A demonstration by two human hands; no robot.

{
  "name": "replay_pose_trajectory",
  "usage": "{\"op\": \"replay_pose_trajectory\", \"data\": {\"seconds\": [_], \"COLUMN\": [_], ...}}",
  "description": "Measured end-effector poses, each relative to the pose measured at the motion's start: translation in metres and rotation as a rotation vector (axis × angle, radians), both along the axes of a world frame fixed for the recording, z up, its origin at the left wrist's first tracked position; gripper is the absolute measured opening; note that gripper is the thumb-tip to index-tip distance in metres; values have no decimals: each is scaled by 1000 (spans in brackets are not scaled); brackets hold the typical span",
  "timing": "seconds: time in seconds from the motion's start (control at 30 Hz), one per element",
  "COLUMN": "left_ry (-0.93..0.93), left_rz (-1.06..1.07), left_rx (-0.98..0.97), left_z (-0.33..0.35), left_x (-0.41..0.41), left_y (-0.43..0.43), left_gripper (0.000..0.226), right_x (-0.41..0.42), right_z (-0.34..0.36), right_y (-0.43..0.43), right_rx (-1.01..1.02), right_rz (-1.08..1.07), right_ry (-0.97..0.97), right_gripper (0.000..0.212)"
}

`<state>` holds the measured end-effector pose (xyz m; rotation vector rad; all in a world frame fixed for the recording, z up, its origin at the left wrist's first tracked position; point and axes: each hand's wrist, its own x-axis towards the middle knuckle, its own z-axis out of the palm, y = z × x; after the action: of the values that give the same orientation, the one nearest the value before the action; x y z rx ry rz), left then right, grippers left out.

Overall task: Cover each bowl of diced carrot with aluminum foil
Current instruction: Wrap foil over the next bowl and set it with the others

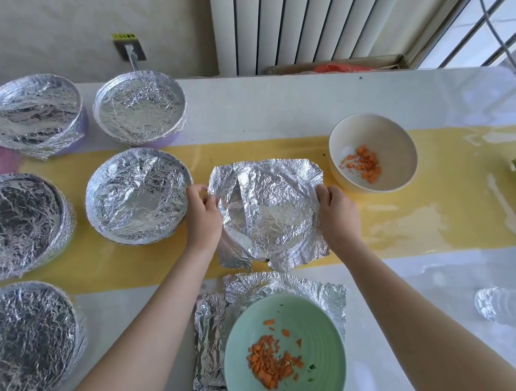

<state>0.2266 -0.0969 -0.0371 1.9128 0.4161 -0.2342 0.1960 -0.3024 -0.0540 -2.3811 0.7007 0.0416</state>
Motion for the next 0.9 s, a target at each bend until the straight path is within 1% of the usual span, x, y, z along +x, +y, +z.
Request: {"op": "replay_pose_trajectory", "data": {"seconds": [0.1, 0.23, 0.3, 0.37, 0.43, 0.53, 0.67, 0.77, 0.83, 0.9], "left_ry": [17, 14, 14, 28, 21, -34, -78, -85, -105, -195], "left_rz": [0, -30, -56, -97, -115, -82, -39, -57, -85, -117], "left_rx": [-37, -27, -56, -14, 35, 59, 72, 127, 182, 243], "left_z": [1, 3, 7, 12, 14, 14, 15, 14, 12, 12], "left_x": [2, -1, -5, -8, -9, -8, -5, -4, -5, -8], "left_y": [1, 1, 0, -1, -1, -2, -2, 1, 1, 0], "left_gripper": [26, 32, 42, 59, 66, 61, 57, 55, 54, 51], "right_x": [0, 0, 0, -1, -1, -2, -1, 0, 1, 0], "right_z": [0, 3, 4, 5, 7, 12, 18, 20, 22, 24], "right_y": [0, 1, 2, 2, 4, 6, 5, 3, 2, 2], "right_rx": [10, 5, 3, 4, -13, -65, -125, -106, -145, -185], "right_rz": [-9, -13, -13, -17, -18, -33, -35, -45, -56, -57], "right_ry": [7, 10, 15, 10, 0, -33, -134, -123, -103, -88], "right_gripper": [38, 37, 36, 36, 33, 28, 30, 31, 33, 33]}}
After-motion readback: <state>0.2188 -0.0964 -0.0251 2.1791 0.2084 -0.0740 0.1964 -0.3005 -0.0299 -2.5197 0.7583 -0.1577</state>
